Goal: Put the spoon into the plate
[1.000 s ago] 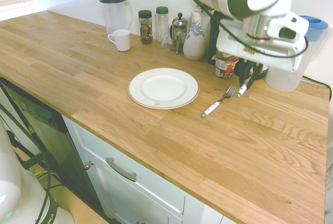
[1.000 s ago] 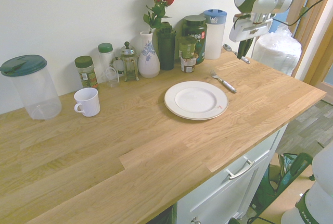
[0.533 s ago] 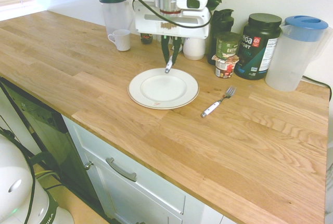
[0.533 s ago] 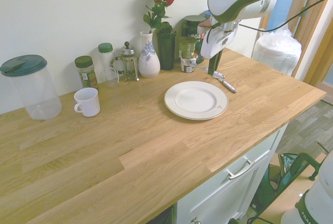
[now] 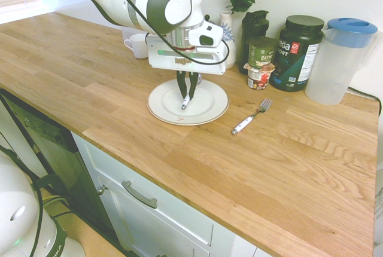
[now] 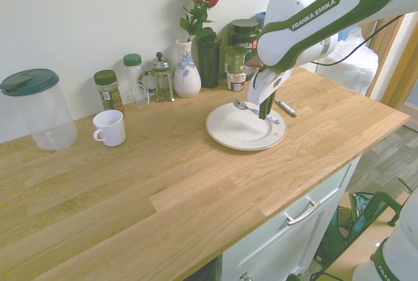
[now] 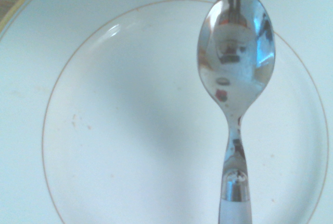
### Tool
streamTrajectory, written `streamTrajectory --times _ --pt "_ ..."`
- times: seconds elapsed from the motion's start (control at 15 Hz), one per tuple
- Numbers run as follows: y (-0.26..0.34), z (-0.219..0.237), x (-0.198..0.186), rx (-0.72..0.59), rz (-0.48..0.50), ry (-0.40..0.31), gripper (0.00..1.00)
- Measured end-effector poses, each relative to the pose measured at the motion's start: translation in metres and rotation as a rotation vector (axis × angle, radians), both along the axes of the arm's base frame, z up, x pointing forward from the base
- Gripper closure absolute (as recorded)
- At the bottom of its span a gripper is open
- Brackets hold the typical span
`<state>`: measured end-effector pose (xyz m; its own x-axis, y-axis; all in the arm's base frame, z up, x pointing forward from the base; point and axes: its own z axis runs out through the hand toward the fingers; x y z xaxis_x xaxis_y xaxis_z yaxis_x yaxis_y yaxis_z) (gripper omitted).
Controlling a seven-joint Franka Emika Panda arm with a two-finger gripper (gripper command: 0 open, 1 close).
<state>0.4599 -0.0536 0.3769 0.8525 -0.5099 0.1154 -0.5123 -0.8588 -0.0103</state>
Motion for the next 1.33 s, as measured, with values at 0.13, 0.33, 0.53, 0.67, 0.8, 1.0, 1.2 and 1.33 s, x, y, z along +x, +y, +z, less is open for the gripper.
streamTrajectory --times 0.13,0.33,0.53,0.67,0.8,1.0,1.2,1.33 --pt "-0.001 -0.01 0.007 -0.003 -0.014 0.003 1.0" --pt "-0.003 -0.024 0.019 -0.008 -0.025 0.012 1.0" --pt "-0.005 -0.026 0.028 -0.007 -0.033 0.011 0.0" --pt "-0.006 -0.027 0.034 -0.01 -0.041 0.01 0.0" --pt "-0.006 -0.028 0.04 -0.01 -0.048 0.01 0.0" --pt "-0.006 -0.027 0.042 -0.01 -0.049 0.009 0.0" --pt "-0.002 -0.028 0.042 -0.009 -0.051 0.012 0.0" --pt "0.001 -0.028 0.043 -0.01 -0.054 0.011 0.0"
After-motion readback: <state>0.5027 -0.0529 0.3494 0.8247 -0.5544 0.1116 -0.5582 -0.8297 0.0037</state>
